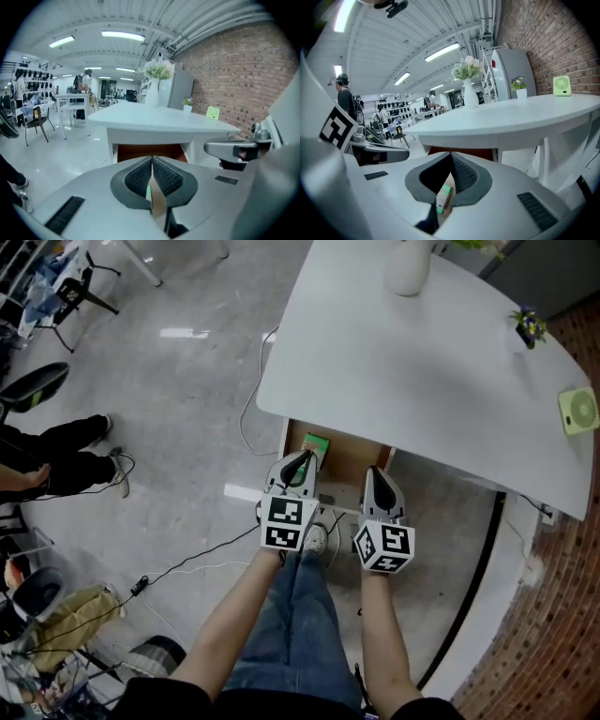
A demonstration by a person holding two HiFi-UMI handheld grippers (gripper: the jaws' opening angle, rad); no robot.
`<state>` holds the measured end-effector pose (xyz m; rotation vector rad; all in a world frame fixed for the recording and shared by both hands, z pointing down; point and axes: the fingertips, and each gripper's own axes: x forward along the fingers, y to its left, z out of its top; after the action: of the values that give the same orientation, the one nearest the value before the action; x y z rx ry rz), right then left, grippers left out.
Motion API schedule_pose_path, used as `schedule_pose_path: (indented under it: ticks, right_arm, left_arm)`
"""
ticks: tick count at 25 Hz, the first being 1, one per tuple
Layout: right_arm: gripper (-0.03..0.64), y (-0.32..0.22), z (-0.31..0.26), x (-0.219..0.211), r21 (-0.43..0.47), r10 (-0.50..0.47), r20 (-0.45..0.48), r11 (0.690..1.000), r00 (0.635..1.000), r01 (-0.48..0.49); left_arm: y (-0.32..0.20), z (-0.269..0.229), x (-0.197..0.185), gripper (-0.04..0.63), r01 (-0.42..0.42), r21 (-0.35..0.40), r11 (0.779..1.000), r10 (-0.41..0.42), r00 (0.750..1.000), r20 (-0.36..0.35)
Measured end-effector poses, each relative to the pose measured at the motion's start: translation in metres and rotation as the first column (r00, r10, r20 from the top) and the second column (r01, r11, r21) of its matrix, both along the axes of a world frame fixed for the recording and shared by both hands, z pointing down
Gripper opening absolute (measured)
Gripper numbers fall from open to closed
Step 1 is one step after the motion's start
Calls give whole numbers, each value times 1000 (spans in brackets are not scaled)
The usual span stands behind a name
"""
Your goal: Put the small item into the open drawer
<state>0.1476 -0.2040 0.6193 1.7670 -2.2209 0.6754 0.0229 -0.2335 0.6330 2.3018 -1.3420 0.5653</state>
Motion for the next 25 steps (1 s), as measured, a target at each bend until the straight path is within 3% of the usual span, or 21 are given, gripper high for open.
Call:
schedule_pose_path:
  ticks: [6,14,20,25]
  right_arm:
    - [2,13,-122,2,145,25,18,989,1000,-27]
    - [0,28,-268,10,345,34,-8,938,999,-29]
    - [0,42,-325,15,438,23,-31,899,999,-7]
    - [0,53,-338,15,461,12,-48,887,999,12]
  left_arm:
    - [6,-135,-16,23,6,170,985,10,996,-90]
    - [14,-297,-31,21,1,401,916,53,991,-124]
    - [29,-348,-39,21,9,479,878,57,991,-123]
    - [39,-358,-40,21,1,498,867,65,991,-116]
